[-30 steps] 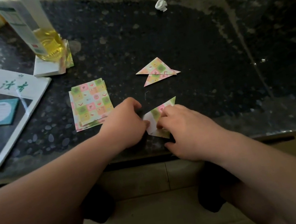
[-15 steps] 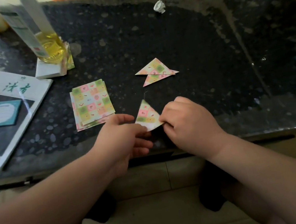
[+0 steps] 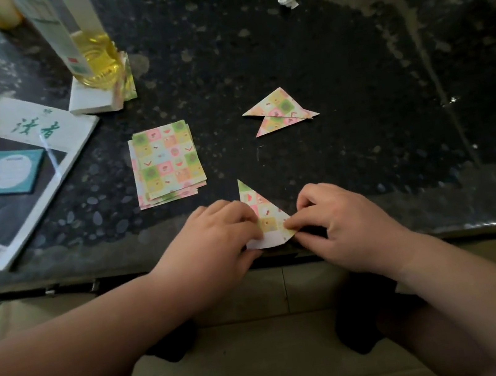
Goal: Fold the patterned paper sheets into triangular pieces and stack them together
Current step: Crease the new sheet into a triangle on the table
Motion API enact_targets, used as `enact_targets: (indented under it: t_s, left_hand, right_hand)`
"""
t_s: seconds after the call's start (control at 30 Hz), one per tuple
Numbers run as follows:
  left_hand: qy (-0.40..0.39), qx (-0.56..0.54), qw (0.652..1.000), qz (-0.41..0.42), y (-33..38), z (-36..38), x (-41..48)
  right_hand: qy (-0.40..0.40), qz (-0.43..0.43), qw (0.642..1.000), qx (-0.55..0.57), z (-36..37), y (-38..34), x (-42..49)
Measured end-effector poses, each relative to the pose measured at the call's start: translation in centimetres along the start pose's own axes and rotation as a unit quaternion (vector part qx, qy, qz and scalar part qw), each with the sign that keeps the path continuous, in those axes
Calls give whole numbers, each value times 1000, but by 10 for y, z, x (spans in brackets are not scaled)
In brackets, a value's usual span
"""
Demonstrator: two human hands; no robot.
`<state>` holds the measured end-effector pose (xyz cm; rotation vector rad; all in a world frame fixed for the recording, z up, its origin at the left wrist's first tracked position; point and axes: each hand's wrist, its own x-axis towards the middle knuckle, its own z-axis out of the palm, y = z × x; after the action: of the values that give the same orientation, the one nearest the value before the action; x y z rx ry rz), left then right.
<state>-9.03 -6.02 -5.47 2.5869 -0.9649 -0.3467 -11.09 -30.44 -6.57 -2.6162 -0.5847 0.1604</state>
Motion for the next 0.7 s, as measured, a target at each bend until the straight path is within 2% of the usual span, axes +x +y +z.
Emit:
enact_targets:
  t_s: [0.13,0.3,0.47,0.7]
  left_hand:
    - [31,3,1000,-1,-4,4,4]
    - [12,-40,999,-26,-6,-3,8]
    - [-43,-18,999,-24,-6,-8,9]
    - [-27,-63,995,-79,-8,-11,9]
  right_hand:
    - [-34,16,999,3,-7,0,1]
    - [-53,32,998,25,-8,-6,1]
    - [-61,67,995,37,-7,-12,3]
    - [-63,116,990,57,-7,-9,9]
